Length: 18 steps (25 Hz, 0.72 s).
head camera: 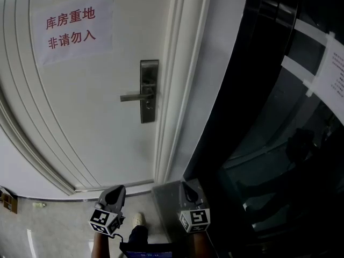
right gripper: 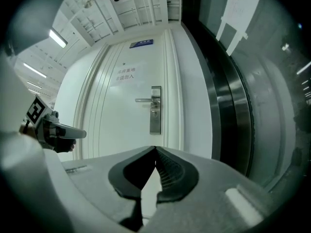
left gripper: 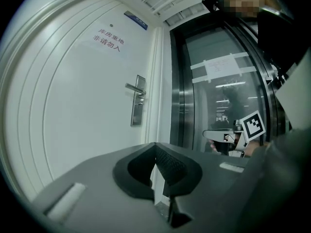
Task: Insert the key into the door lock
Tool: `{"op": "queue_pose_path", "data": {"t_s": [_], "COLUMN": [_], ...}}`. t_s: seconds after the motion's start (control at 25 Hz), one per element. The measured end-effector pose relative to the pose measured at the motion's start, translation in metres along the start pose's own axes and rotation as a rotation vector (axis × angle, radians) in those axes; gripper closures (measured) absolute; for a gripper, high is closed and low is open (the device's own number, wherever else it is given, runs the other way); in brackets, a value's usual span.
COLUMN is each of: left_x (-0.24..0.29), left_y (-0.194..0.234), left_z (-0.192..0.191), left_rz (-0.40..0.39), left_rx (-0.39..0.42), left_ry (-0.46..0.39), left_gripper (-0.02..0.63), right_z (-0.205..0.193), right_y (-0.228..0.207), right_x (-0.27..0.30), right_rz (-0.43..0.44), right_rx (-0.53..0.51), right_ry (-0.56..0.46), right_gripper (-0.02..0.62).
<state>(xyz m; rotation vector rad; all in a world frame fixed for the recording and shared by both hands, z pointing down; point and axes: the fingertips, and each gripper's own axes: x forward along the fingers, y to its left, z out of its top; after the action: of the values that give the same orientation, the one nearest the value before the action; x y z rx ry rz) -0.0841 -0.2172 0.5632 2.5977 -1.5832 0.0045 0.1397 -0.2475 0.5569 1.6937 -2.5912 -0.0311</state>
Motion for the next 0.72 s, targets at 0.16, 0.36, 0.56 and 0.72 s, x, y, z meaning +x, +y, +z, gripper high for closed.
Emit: {"op": "queue_pose_path", "data": {"t_s": [0.16,0.36,0.56,0.72], "left_x": [-0.014,-0.031,-0.050,-0.063], "left_y": [-0.013,-0.028,-0.043,-0.054], "left_z": [-0.003,-0.009,-0.011,-0.010], "left_rz": [-0.003,-0.002,0.014,0.026], "left_rx": [-0.004,-0.008,-0.008,-0.004], "left_ry": [-0.001,0.004,0.001,-0.008], "left_gripper": [0.604,0.604,0.604,0.604], "right_z": [-0.004,-0.007,-0.008,-0.012], "right_y": [0.001,0.006,0.012,0.011], "right_x": [-0.018,-0.038,-0.061,-0.080], "right_rz": [0.006,0.011,0.030,0.027], "right_rx": [0.007,0.002,0.000,-0.006], "right_ry": [-0.002,-0.007,0.003,-0.004], "right_gripper": [0.594,0.594,0.594,0.594]}}
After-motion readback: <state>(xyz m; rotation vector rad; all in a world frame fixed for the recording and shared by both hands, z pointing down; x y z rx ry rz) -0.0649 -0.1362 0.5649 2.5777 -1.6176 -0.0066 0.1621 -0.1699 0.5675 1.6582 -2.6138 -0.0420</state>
